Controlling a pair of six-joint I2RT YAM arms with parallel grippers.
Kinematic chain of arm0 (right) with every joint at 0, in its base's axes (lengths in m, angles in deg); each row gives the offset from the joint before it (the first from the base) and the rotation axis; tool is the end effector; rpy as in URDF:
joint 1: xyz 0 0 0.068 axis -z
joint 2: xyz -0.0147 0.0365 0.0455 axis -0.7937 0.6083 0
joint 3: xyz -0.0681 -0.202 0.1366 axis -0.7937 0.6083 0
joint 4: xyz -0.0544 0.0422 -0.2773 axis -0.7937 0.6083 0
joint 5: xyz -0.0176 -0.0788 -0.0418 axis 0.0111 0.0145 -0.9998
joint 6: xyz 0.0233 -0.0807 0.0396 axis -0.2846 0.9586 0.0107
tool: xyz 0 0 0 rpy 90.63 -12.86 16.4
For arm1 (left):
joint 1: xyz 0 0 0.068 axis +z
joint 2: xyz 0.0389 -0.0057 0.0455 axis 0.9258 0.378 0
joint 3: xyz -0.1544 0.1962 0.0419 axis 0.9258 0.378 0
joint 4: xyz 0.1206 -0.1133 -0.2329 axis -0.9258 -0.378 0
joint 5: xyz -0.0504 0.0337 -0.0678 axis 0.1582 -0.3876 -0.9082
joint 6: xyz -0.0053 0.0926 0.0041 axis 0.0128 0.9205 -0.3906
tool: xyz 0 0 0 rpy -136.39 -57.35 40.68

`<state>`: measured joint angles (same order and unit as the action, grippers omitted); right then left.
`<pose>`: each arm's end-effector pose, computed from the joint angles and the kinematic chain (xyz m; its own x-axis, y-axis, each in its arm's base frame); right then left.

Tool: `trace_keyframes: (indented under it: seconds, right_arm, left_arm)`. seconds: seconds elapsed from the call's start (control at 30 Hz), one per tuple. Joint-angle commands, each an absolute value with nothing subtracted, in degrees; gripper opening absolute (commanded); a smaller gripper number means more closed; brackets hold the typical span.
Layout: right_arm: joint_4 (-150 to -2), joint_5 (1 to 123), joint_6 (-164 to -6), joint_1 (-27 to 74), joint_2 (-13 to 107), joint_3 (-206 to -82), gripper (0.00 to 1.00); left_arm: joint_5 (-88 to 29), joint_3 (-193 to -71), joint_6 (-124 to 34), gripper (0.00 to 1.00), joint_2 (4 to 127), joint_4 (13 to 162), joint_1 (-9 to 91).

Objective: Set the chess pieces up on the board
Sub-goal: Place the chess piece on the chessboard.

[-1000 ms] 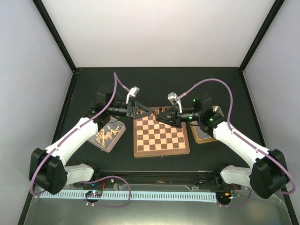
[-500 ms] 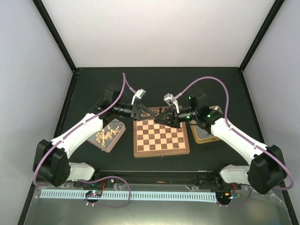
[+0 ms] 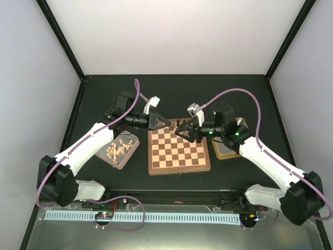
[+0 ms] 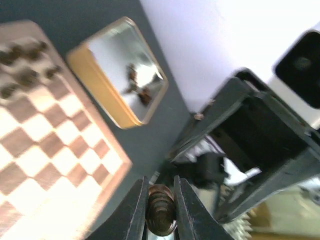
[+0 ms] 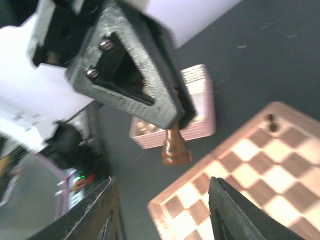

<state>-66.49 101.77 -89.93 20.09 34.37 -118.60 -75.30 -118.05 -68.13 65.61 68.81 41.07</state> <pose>0.2379 0.2245 0.2511 -0.5792 -0.2034 -0.7894 -0.8087 0.2651 0.5250 0.2708 -0.2122 0.2580 -0.9036 0.0805 -0.4208 0.4229 0.3242 -0.8462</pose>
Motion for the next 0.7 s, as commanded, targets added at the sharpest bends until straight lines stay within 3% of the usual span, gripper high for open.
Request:
trace_keyframes:
  seconds: [0.0, 0.13, 0.27, 0.67]
  right_arm:
    - [-64.2, 76.81, -94.48, 19.93, 29.69, -116.52, 0.51]
    - [-58.55, 53.62, -100.35, 19.93, 28.06, -116.47, 0.49]
    - [-59.25, 41.98, -104.3, 19.93, 23.96, -113.23, 0.48]
    - [-61.75, 38.64, -109.04, 19.9, 19.88, -108.02, 0.48]
  left_arm:
    - [-55.66, -122.16, -61.16, 0.06, 66.28, 60.02, 40.24]
    - [-36.86, -126.17, -58.46, 0.05, 68.25, 55.12, 36.29]
    - [-24.59, -129.22, -57.71, 0.05, 71.76, 55.68, 32.38]
    - [-14.48, -132.96, -50.68, 0.04, 87.68, 62.28, 28.48]
